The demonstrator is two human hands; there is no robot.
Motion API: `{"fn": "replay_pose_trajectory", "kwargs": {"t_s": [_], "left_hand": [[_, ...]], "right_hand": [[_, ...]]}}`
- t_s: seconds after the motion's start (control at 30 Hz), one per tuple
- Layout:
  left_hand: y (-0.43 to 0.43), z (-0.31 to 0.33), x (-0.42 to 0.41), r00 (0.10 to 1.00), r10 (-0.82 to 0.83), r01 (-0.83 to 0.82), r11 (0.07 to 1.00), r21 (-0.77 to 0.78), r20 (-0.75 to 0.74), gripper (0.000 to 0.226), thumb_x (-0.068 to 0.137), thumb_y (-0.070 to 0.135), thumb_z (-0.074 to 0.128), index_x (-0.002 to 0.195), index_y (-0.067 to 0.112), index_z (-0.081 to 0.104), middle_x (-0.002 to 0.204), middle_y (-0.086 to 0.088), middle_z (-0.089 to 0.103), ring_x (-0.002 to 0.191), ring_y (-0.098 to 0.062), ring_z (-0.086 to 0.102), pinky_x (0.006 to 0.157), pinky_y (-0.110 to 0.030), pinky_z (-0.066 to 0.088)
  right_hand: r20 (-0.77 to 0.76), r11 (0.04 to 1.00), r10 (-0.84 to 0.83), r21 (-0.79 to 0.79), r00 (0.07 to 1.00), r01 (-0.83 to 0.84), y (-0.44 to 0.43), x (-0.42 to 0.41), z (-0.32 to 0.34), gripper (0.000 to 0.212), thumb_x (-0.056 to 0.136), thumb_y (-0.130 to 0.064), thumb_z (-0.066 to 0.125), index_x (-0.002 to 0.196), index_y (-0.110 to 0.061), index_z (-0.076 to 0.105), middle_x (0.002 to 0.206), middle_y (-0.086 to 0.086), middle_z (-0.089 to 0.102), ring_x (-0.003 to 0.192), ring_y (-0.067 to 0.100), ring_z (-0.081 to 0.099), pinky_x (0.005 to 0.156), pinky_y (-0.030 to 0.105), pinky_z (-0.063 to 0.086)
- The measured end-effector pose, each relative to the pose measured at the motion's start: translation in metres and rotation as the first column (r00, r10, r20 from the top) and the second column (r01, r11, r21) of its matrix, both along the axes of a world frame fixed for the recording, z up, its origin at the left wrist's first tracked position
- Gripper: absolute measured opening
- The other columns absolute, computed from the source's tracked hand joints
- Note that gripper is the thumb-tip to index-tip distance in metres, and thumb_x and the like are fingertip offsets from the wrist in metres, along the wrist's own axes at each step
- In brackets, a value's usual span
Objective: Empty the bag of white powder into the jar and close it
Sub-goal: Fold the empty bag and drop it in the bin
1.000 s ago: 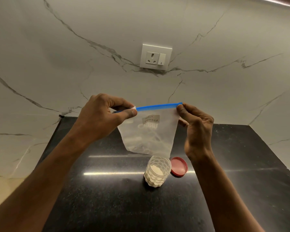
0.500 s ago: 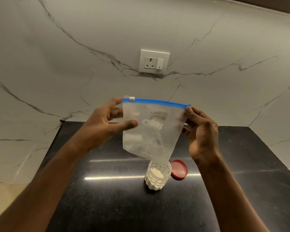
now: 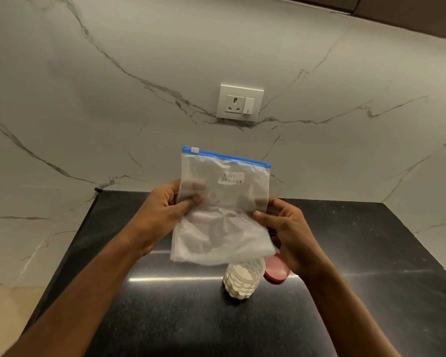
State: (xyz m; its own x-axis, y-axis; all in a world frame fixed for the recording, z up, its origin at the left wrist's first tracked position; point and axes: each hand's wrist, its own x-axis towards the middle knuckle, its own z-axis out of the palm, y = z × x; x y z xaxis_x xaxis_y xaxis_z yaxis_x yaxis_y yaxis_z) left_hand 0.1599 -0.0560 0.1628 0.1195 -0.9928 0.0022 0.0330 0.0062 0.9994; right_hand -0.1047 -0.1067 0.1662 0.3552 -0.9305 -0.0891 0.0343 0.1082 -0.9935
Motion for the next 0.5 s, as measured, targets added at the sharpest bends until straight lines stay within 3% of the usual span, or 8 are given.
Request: {"fn": "replay_pose_trajectory", "kwargs": {"t_s": [0.1, 0.2, 0.3, 0.33, 0.4, 0.5], "left_hand": [[0.002, -0.001, 0.005, 0.997, -0.04, 0.045, 0.996, 0.082, -0.061, 0.032, 0.102, 0.008, 0.066, 0.13, 0.024, 0.072, 0.117, -0.007, 0.082, 0.097, -0.022, 0.082, 0.072, -0.033, 0.067], [0.002, -0.004, 0.006, 0.911, -0.049, 0.121, 0.981, 0.153, -0.409, 0.034, 0.106, -0.002, 0.053, 0.131, 0.011, 0.071, 0.122, -0.022, 0.078, 0.082, -0.022, 0.083, 0.061, -0.027, 0.067], [0.008, -0.011, 0.013, 0.763, -0.107, 0.233, 0.966, 0.116, -0.638, 0.048, 0.095, 0.004, 0.051, 0.14, 0.01, 0.066, 0.137, -0.021, 0.072, 0.102, -0.027, 0.081, 0.078, -0.039, 0.068], [0.011, -0.014, 0.016, 0.771, -0.164, 0.273, 0.958, 0.086, -0.615, 0.059, 0.084, 0.012, 0.057, 0.142, 0.015, 0.067, 0.141, -0.017, 0.069, 0.111, -0.028, 0.078, 0.086, -0.046, 0.065], [0.014, -0.02, 0.021, 0.873, -0.272, 0.33, 0.941, 0.079, -0.404, 0.076, 0.069, 0.026, 0.07, 0.146, 0.027, 0.064, 0.147, -0.006, 0.067, 0.129, -0.024, 0.069, 0.104, -0.053, 0.053], [0.014, -0.024, 0.014, 0.953, -0.276, 0.29, 0.951, 0.112, -0.126, 0.116, 0.049, 0.057, 0.097, 0.152, 0.033, 0.05, 0.145, 0.004, 0.068, 0.135, -0.019, 0.064, 0.11, -0.052, 0.048]], "right_hand": [[0.155, 0.992, -0.058, 0.122, 0.986, 0.039, 0.002, 0.0, 0.0, 0.043, 0.1, 0.007, 0.047, 0.096, -0.019, 0.081, 0.103, 0.014, 0.08, 0.073, 0.023, 0.077, 0.053, 0.029, 0.061], [0.334, 0.932, -0.208, 0.354, 0.919, 0.083, 0.003, 0.004, -0.008, 0.035, 0.105, 0.002, 0.04, 0.107, -0.008, 0.073, 0.1, 0.018, 0.081, 0.064, 0.013, 0.075, 0.053, 0.023, 0.06], [0.436, 0.85, -0.338, 0.522, 0.834, 0.071, 0.005, 0.007, -0.018, 0.023, 0.106, -0.006, 0.046, 0.119, -0.004, 0.065, 0.109, 0.023, 0.078, 0.072, 0.015, 0.08, 0.056, 0.025, 0.063], [0.45, 0.833, -0.363, 0.55, 0.816, 0.068, 0.006, 0.007, -0.021, 0.022, 0.106, -0.007, 0.048, 0.12, -0.004, 0.064, 0.11, 0.025, 0.078, 0.074, 0.017, 0.08, 0.057, 0.027, 0.064], [0.451, 0.813, -0.389, 0.578, 0.803, 0.07, 0.006, 0.006, -0.026, 0.021, 0.105, -0.008, 0.049, 0.12, -0.003, 0.063, 0.111, 0.026, 0.077, 0.074, 0.018, 0.081, 0.058, 0.029, 0.065], [0.404, 0.827, -0.336, 0.558, 0.851, 0.062, 0.008, 0.006, -0.028, 0.022, 0.098, -0.001, 0.055, 0.112, 0.0, 0.071, 0.111, 0.026, 0.077, 0.069, 0.017, 0.079, 0.058, 0.027, 0.064]]}}
